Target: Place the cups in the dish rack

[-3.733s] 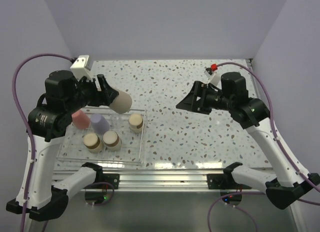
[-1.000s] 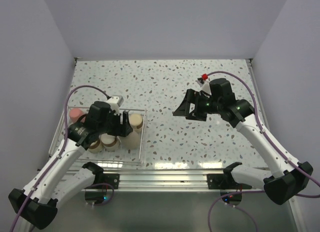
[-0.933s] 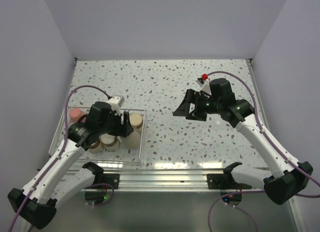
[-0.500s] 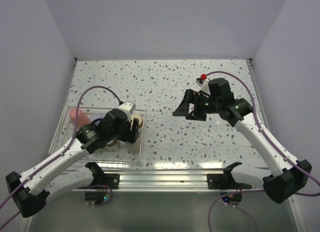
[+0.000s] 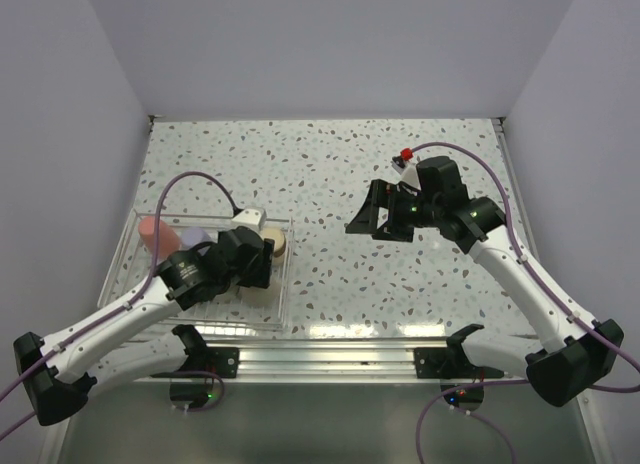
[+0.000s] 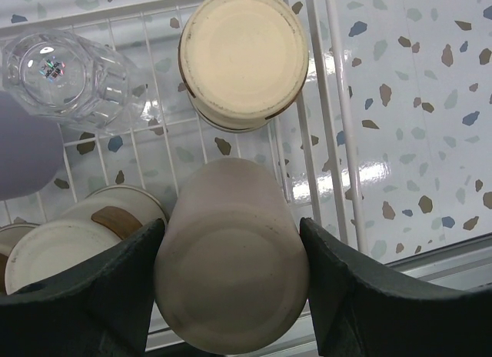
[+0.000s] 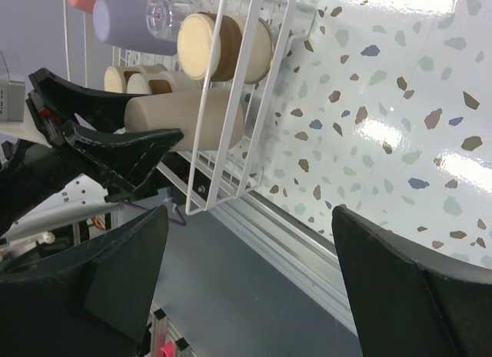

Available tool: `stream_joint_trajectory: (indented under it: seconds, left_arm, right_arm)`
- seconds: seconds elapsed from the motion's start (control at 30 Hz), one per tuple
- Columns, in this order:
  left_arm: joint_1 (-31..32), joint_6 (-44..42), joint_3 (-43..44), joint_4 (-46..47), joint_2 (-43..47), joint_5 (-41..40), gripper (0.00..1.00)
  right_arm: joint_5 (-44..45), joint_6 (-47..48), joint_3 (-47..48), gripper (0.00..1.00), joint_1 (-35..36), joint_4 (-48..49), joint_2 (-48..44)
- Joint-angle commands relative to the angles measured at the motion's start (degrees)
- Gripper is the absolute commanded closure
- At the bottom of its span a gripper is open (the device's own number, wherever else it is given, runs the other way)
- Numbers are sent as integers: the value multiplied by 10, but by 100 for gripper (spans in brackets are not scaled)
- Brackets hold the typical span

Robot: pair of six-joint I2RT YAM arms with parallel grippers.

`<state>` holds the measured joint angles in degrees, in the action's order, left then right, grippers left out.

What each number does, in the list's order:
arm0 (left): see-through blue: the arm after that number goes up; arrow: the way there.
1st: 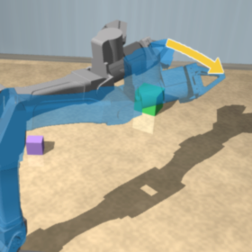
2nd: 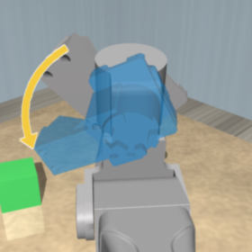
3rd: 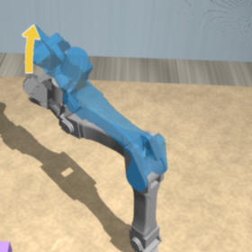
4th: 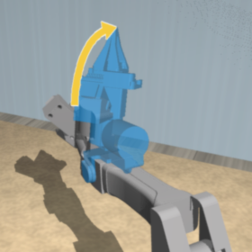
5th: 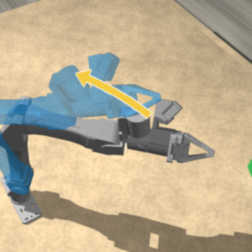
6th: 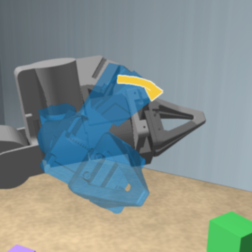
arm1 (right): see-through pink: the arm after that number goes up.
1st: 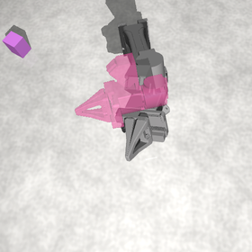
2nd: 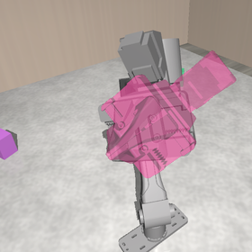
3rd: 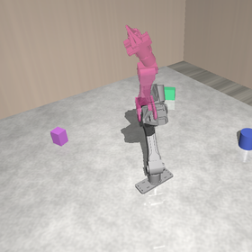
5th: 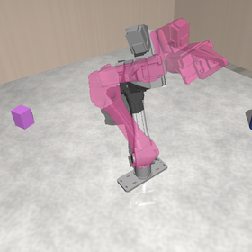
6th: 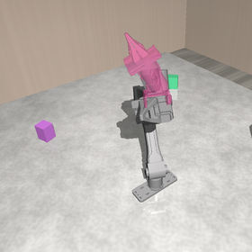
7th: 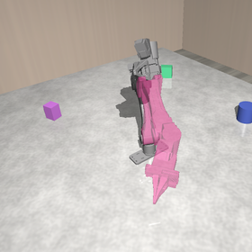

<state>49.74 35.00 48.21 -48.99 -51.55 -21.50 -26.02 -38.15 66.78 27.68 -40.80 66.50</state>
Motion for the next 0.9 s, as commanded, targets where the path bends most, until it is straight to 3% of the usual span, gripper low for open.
stream_joint_trajectory:
  seconds: [0.0, 0.17, 0.37, 0.5, 0.67, 0.87]
  left_arm:
    - [10, 9, 11, 12, 3, -15, 79]
    - [20, 2, 3, 28, 2, -7, 46]
    - [31, 12, 7, 21, 10, -22, 25]
    - [32, 12, 18, 16, 20, -25, 4]
    - [32, 6, 38, -3, 17, -36, 2]
    - [32, -11, 128, -39, 10, -57, 3]
  right_arm:
    - [6, 16, 17, 9, -3, -2, -1]
    - [5, 19, 15, 8, -3, -3, 1]
    - [6, 21, 16, 7, -3, -4, 2]
    - [8, 22, 16, 7, -3, -3, 2]
    - [6, 24, 14, 7, -2, -2, 2]
    - [4, 26, 16, 7, -3, -3, 3]
